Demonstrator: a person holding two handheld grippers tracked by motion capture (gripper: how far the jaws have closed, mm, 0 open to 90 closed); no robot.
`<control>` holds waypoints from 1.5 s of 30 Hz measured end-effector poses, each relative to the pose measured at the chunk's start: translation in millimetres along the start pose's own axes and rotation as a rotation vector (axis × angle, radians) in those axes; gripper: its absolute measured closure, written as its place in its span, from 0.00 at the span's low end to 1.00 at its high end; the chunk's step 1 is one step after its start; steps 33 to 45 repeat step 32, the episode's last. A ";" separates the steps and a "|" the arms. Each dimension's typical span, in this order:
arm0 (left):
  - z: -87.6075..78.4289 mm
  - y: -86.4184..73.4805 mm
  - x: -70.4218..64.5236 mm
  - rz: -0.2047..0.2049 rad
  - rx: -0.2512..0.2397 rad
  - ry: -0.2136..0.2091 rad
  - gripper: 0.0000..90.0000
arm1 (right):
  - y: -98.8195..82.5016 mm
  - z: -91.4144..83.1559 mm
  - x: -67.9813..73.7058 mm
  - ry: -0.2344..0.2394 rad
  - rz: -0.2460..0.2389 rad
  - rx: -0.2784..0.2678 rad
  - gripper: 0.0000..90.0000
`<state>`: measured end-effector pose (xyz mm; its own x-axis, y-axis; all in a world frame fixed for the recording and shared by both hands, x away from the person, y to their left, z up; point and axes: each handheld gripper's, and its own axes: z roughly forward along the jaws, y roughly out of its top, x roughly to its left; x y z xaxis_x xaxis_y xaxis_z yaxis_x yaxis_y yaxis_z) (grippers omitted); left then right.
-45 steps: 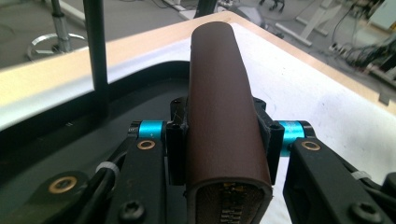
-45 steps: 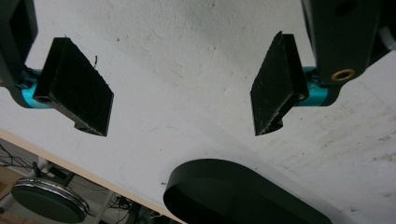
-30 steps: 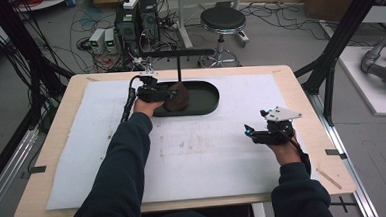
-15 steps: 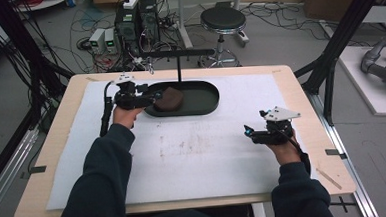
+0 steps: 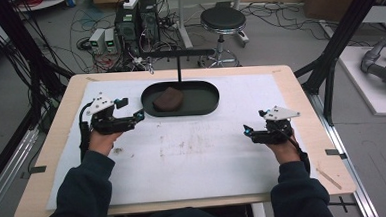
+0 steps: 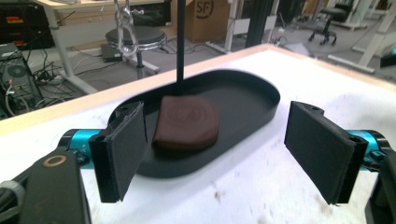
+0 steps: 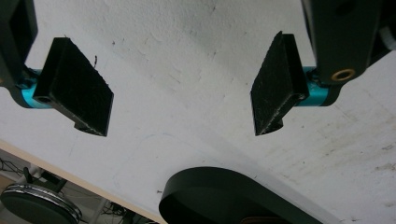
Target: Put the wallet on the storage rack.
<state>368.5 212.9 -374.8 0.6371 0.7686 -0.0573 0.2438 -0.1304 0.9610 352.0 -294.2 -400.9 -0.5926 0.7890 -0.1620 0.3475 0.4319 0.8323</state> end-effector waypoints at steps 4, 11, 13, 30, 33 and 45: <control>-11.7 -10.9 -0.4 -0.007 0.012 0.003 0.22 | 0.2 1.2 0.5 -0.004 -0.002 0.002 0.24; -27.5 -26.5 4.8 -0.011 -0.002 0.021 0.23 | 0.7 -0.3 1.8 -0.009 0.007 -0.002 0.24; -30.4 -30.2 6.2 -0.006 -0.004 0.032 0.23 | 0.7 -0.4 1.7 -0.010 0.011 -0.006 0.24; -34.0 -40.7 12.5 -0.026 0.006 0.060 0.23 | 0.1 1.0 3.1 -0.009 -0.001 0.005 0.24; -33.9 -40.8 12.9 -0.026 0.007 0.067 0.23 | 0.2 1.0 3.2 -0.008 -0.001 0.003 0.24; -33.9 -40.8 12.9 -0.026 0.007 0.067 0.23 | 0.2 1.0 3.2 -0.008 -0.001 0.003 0.24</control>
